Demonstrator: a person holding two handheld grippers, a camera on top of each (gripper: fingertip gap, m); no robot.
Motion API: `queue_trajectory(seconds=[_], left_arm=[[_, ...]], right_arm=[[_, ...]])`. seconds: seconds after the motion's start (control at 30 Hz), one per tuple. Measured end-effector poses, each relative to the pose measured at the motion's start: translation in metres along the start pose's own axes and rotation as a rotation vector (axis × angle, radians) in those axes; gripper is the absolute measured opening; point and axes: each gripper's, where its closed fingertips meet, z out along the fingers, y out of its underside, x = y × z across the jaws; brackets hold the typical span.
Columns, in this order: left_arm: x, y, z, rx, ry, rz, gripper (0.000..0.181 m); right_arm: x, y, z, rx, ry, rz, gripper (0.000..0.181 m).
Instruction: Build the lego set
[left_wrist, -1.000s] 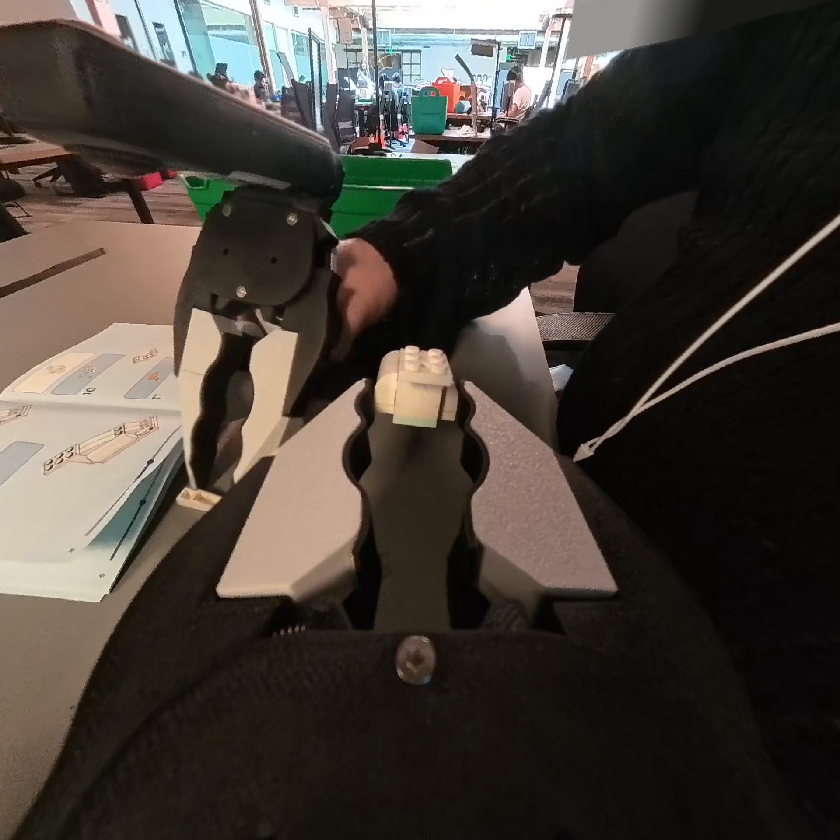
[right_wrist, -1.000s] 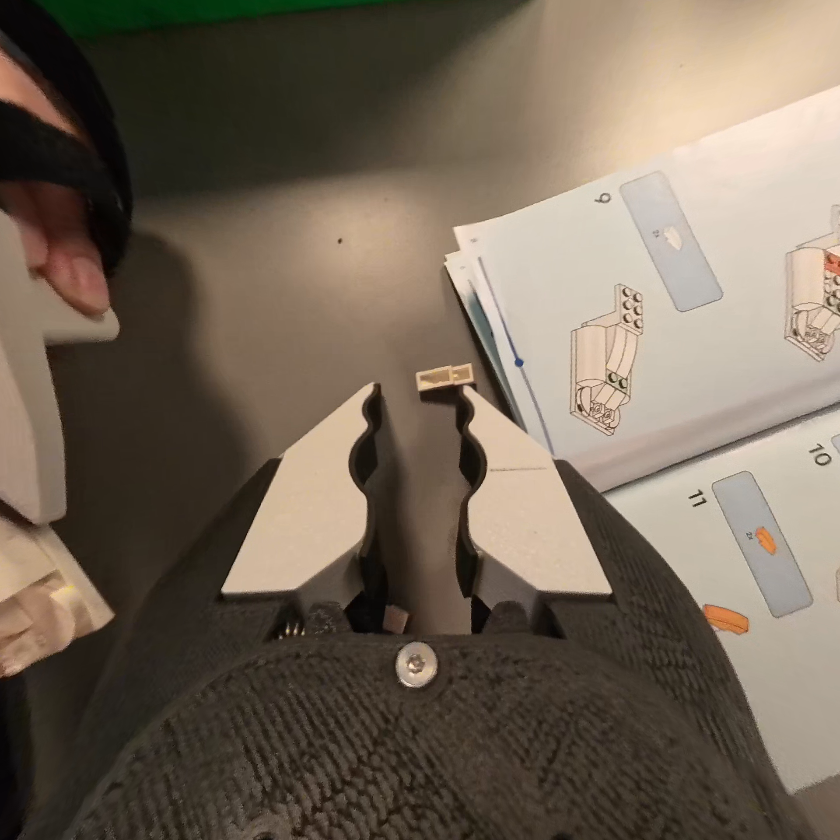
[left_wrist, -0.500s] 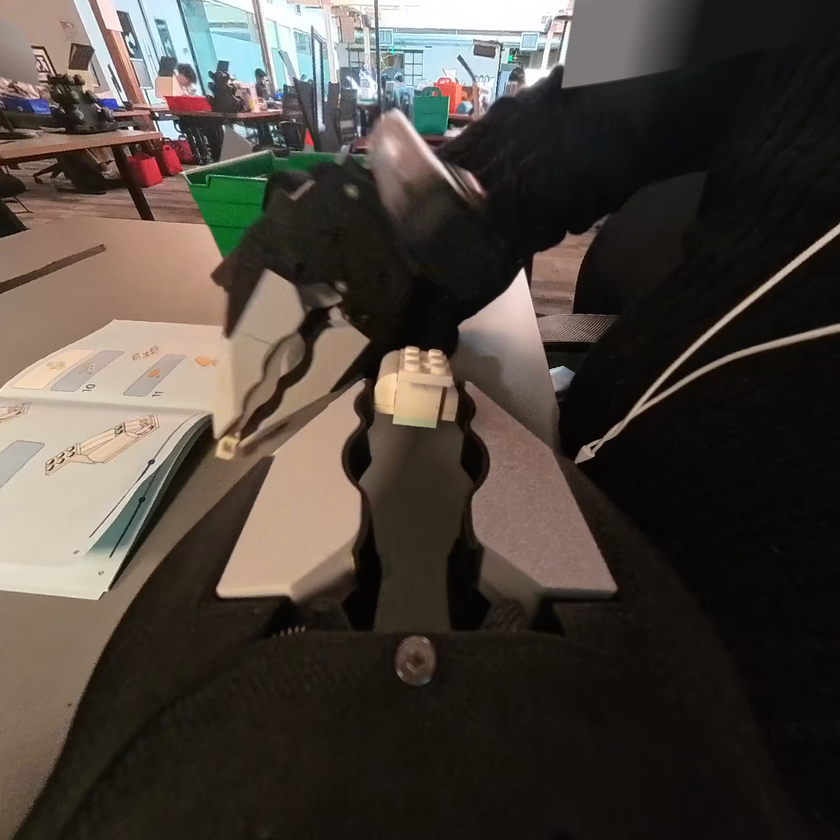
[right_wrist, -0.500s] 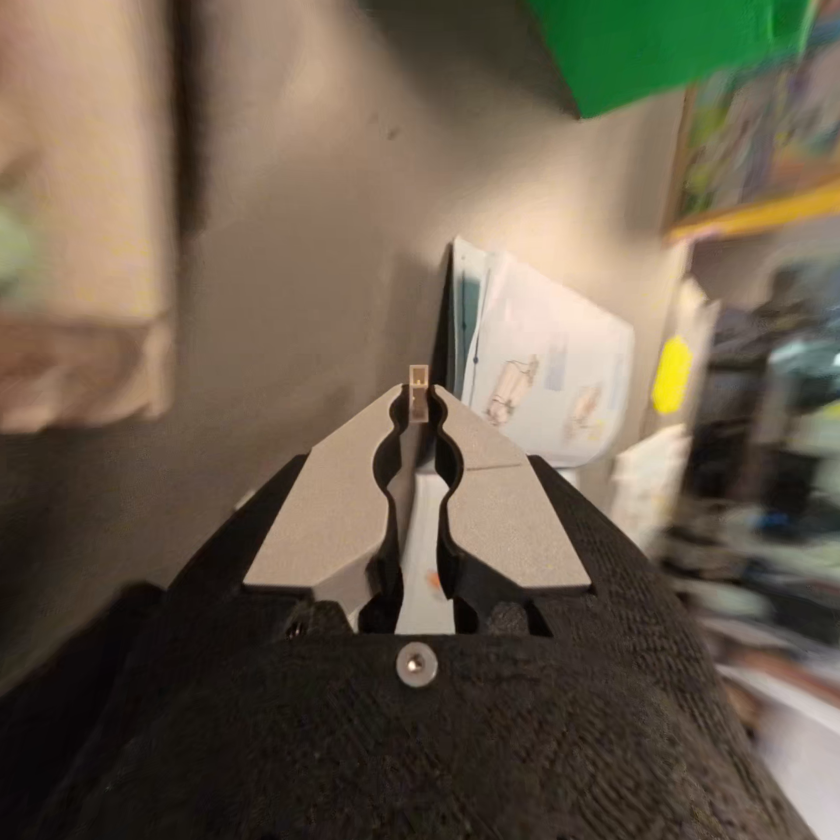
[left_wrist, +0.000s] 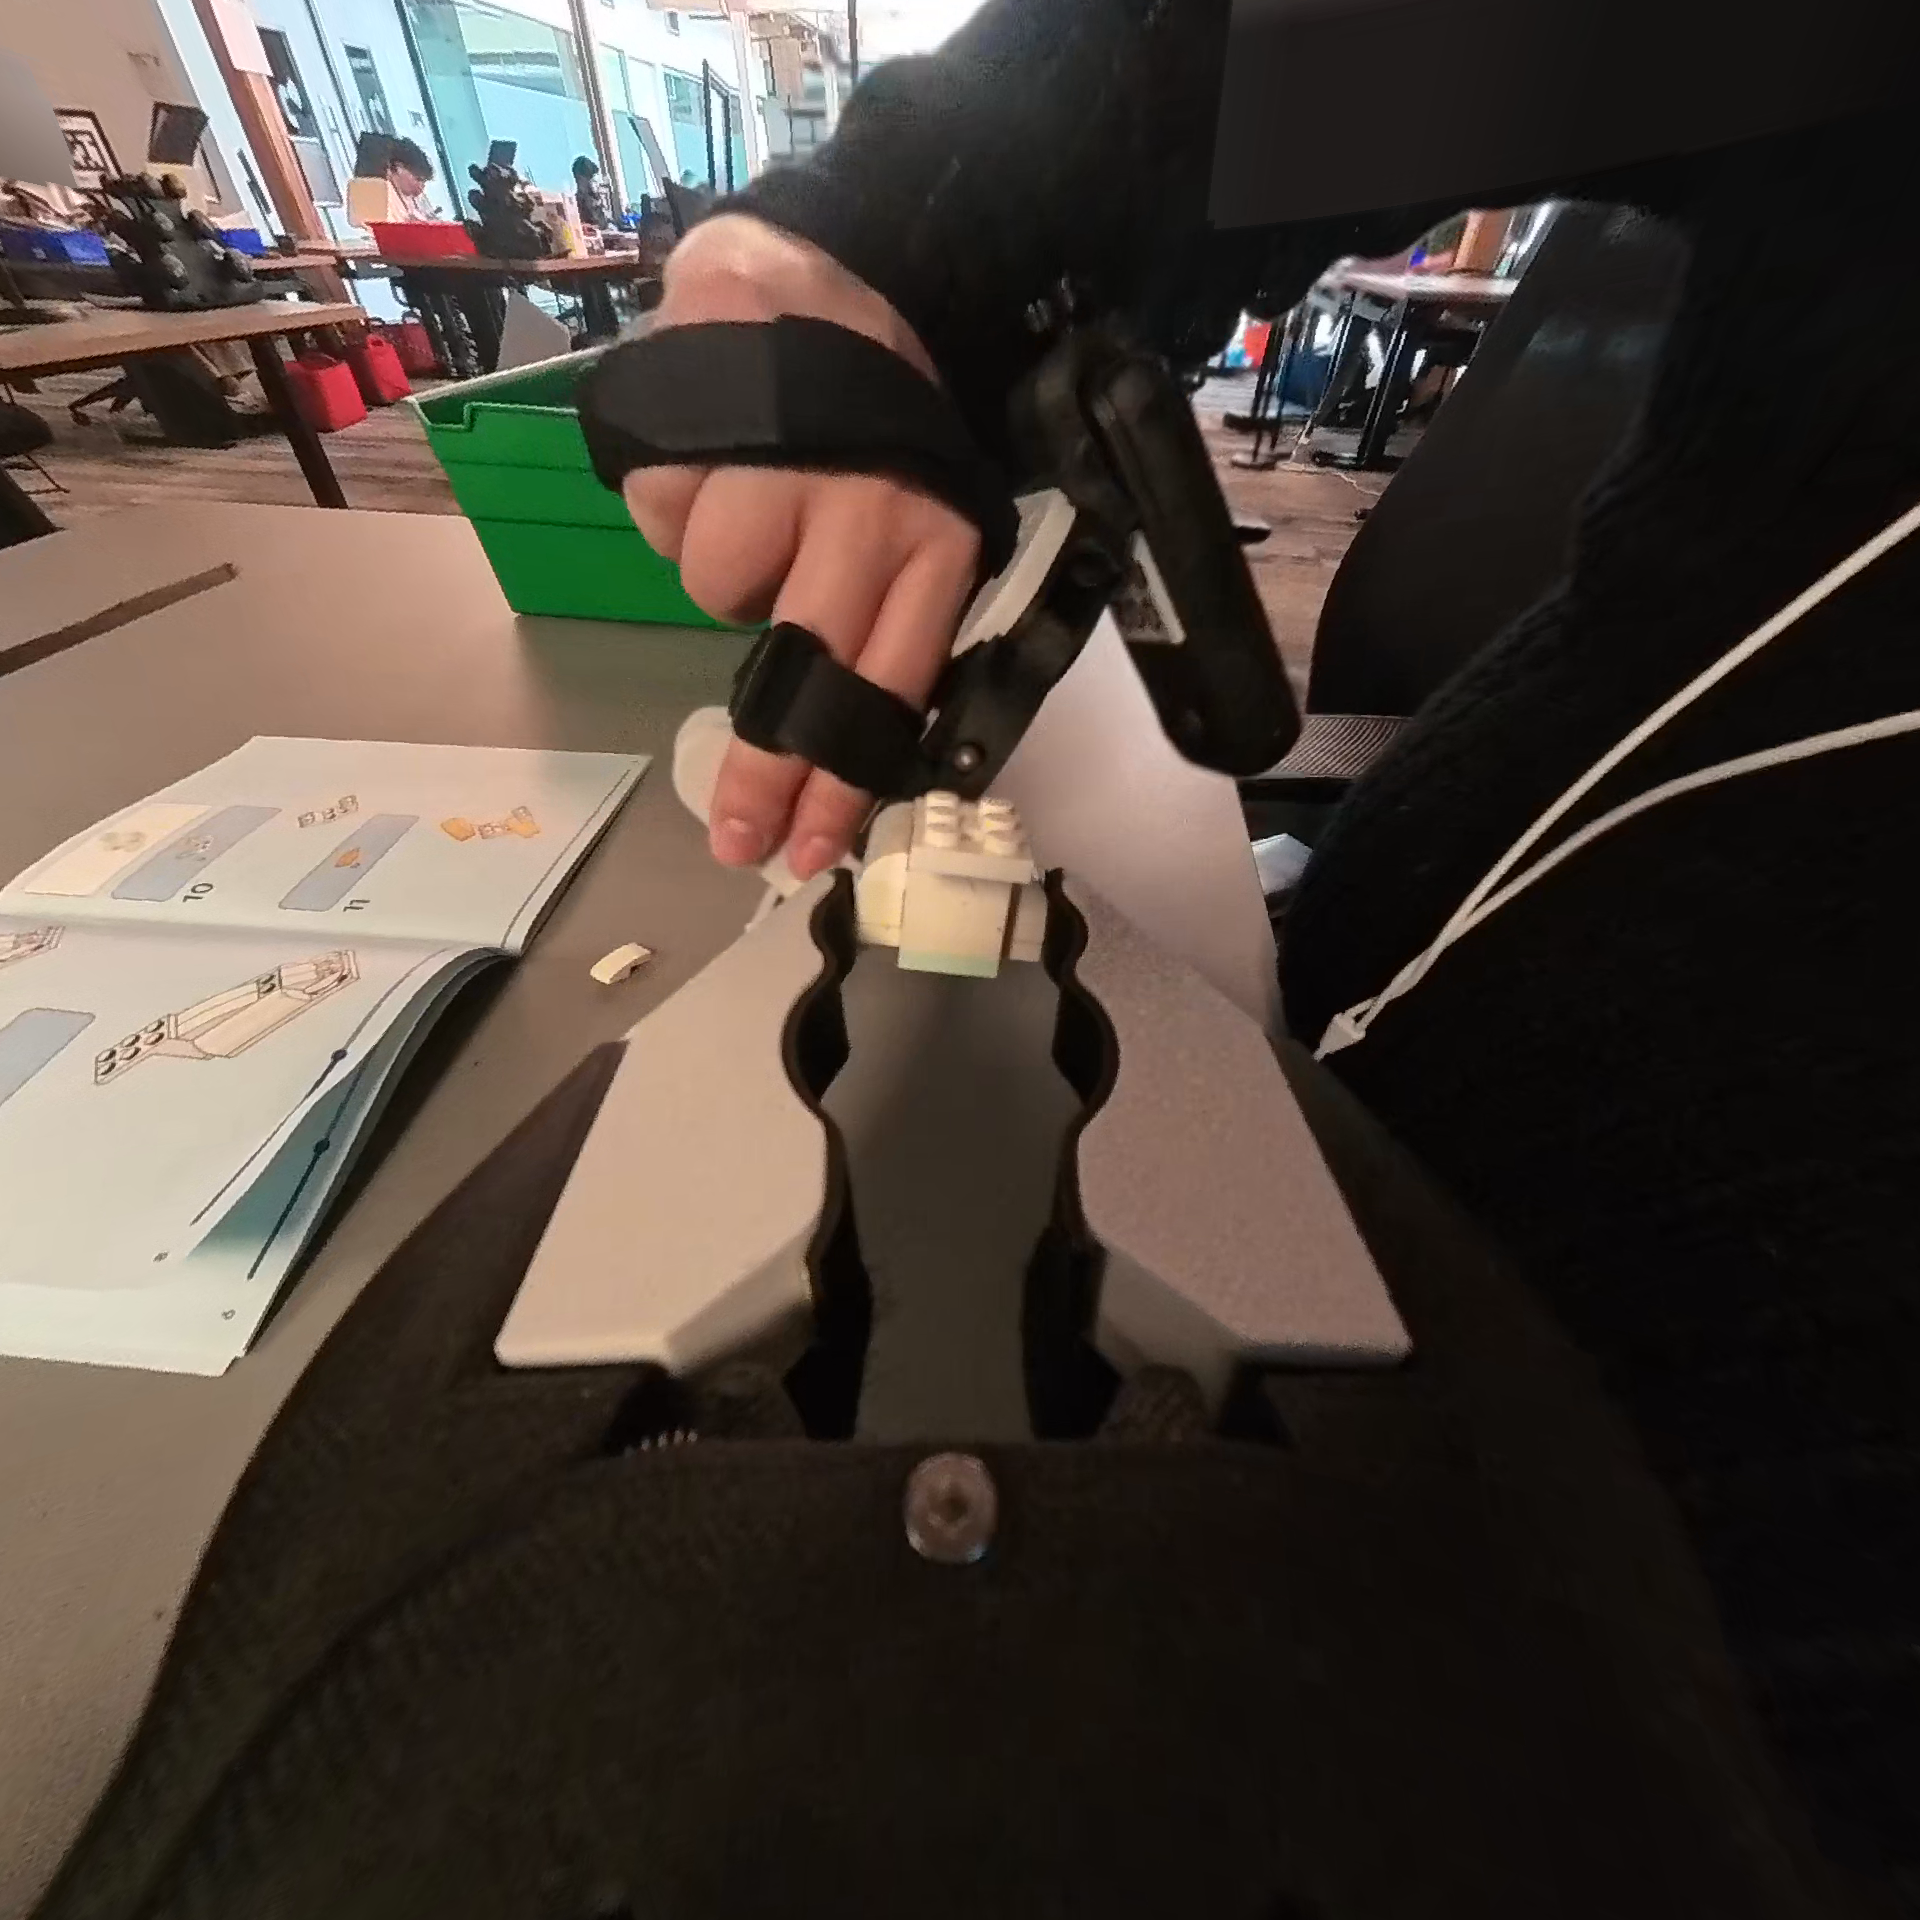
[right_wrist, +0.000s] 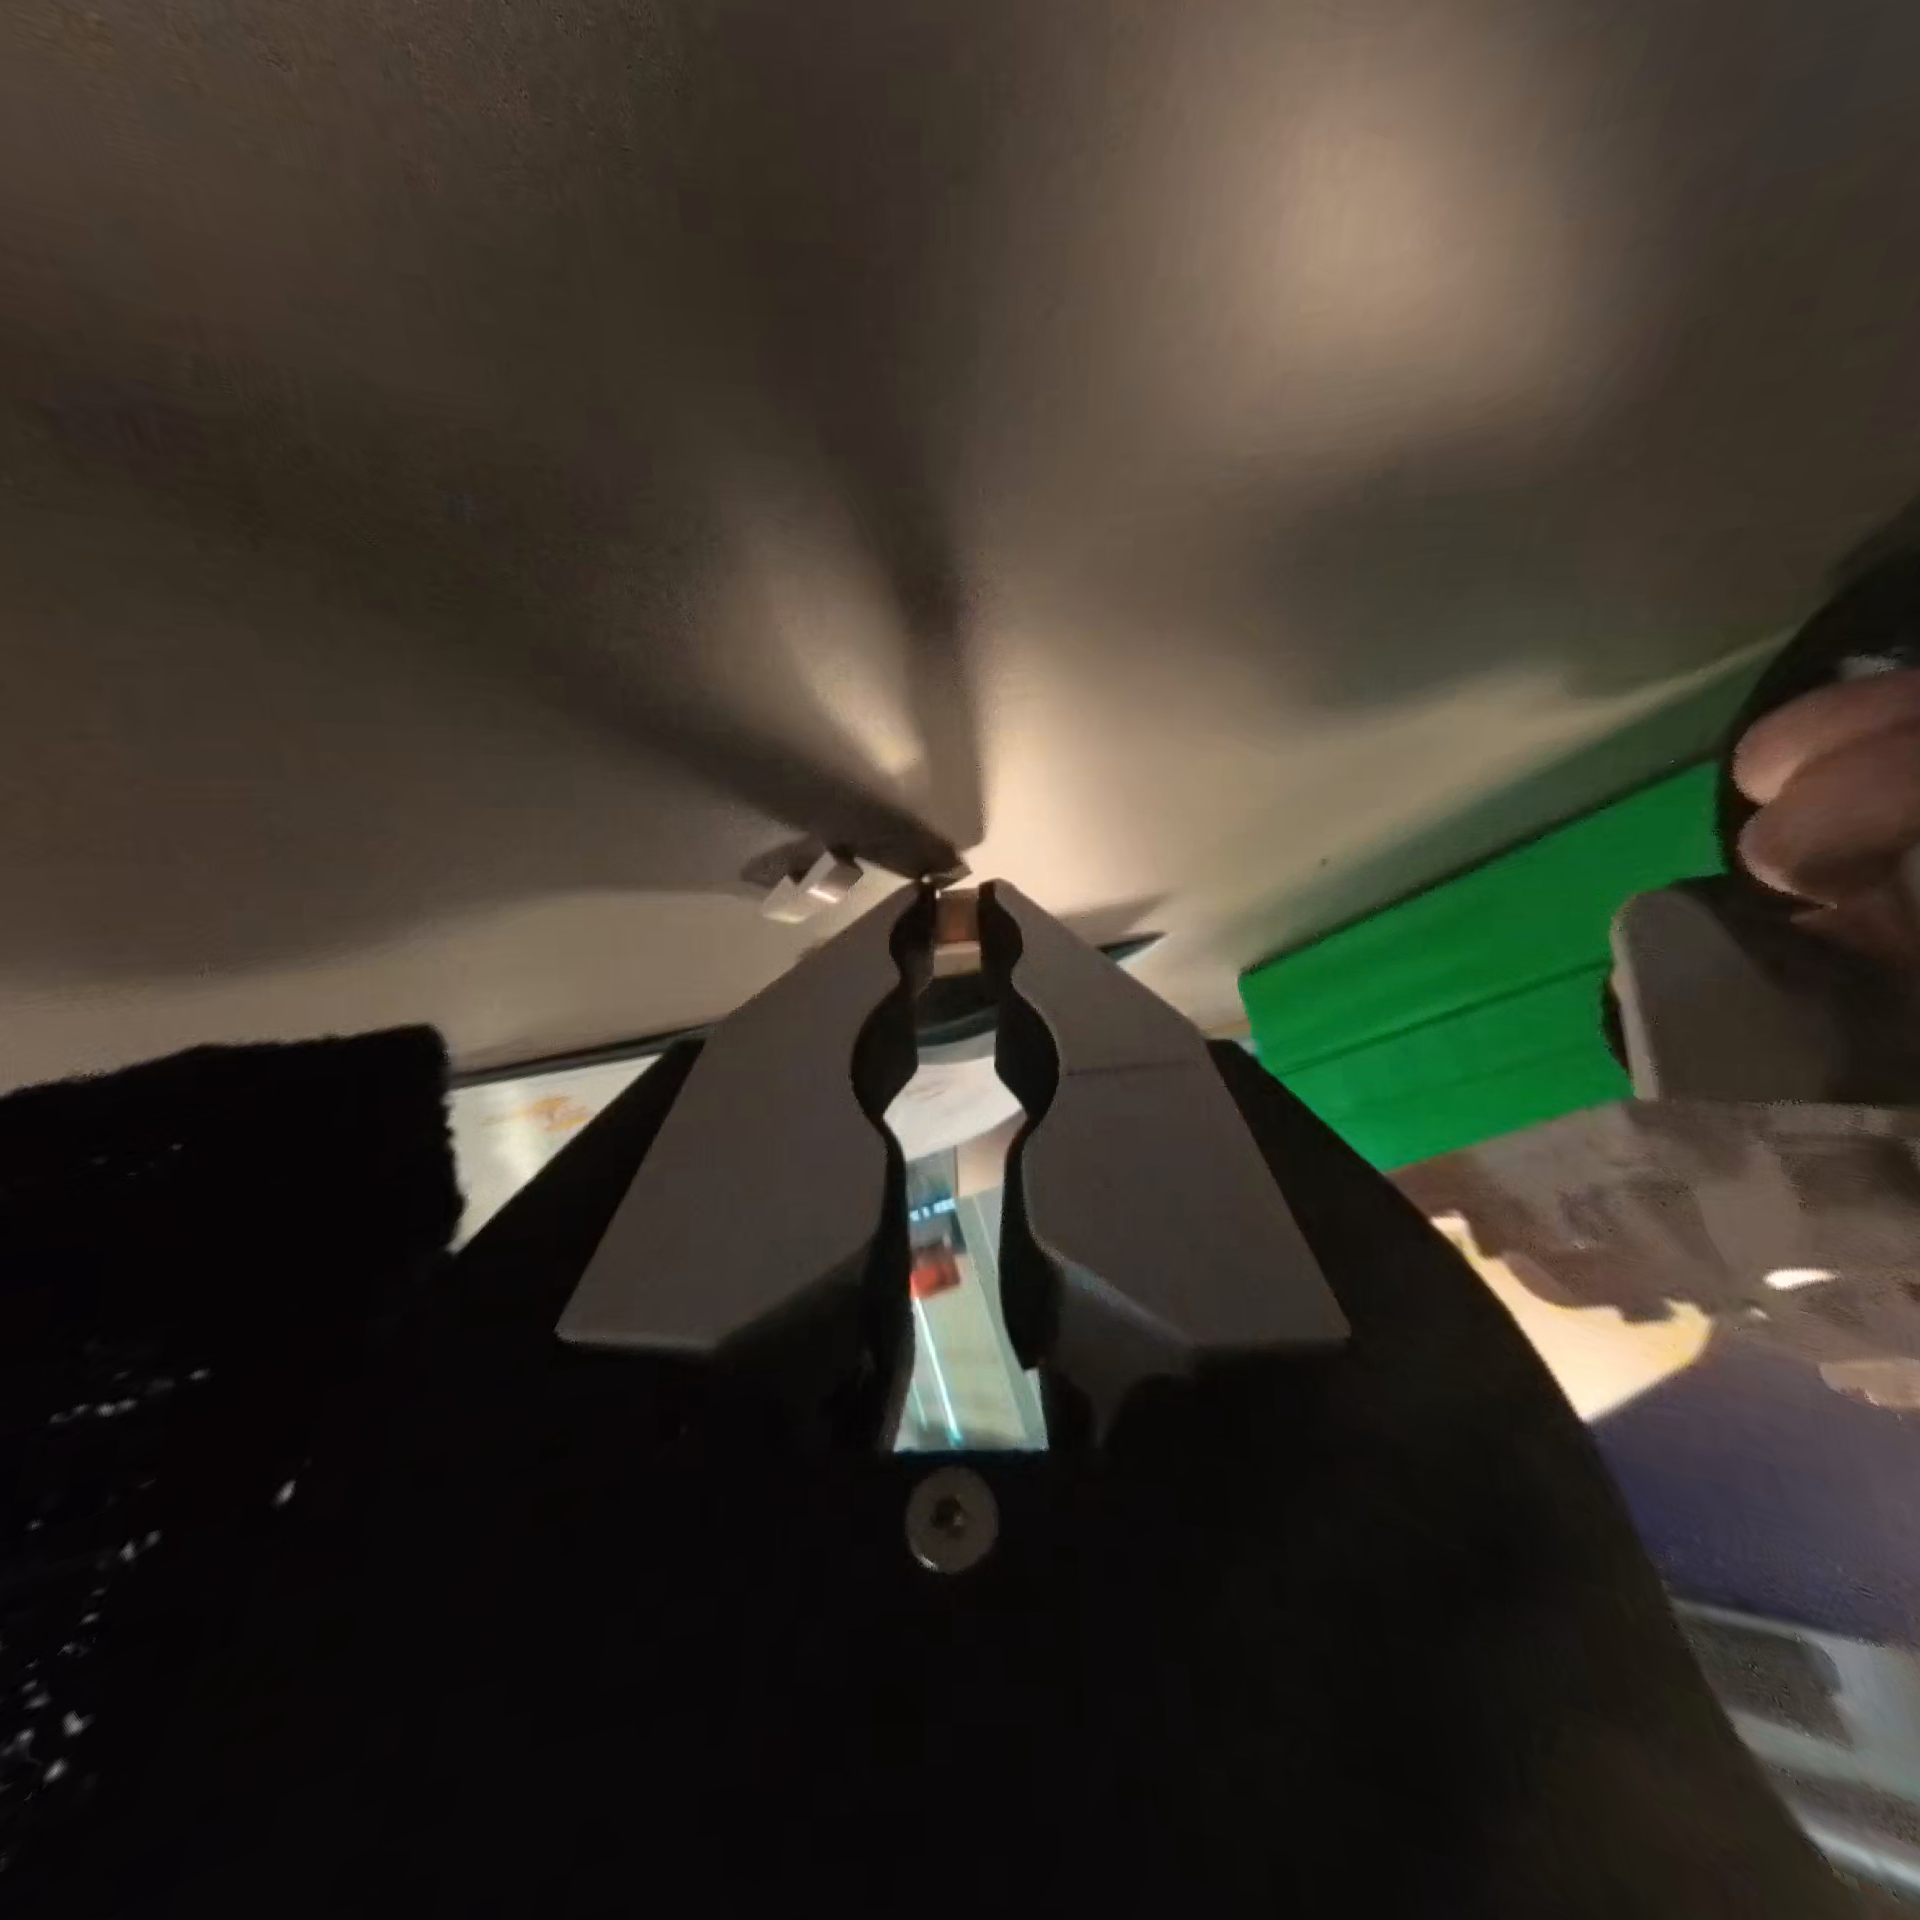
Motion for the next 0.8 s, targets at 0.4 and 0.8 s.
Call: queue_trajectory(seconds=[0.4, 0.8], left_arm=[[0.008, -0.002, -0.001, 0.008, 0.037, 0.0, 0.035], [0.015, -0.008, -0.011, 0.051, 0.074, -0.004, 0.035]], right_arm=[[-0.008, 0.0, -0.031, 0.105, -0.034, 1.073, 0.018], [0.023, -0.007, -0.022, 0.323, 0.186, 2.759, 0.026]])
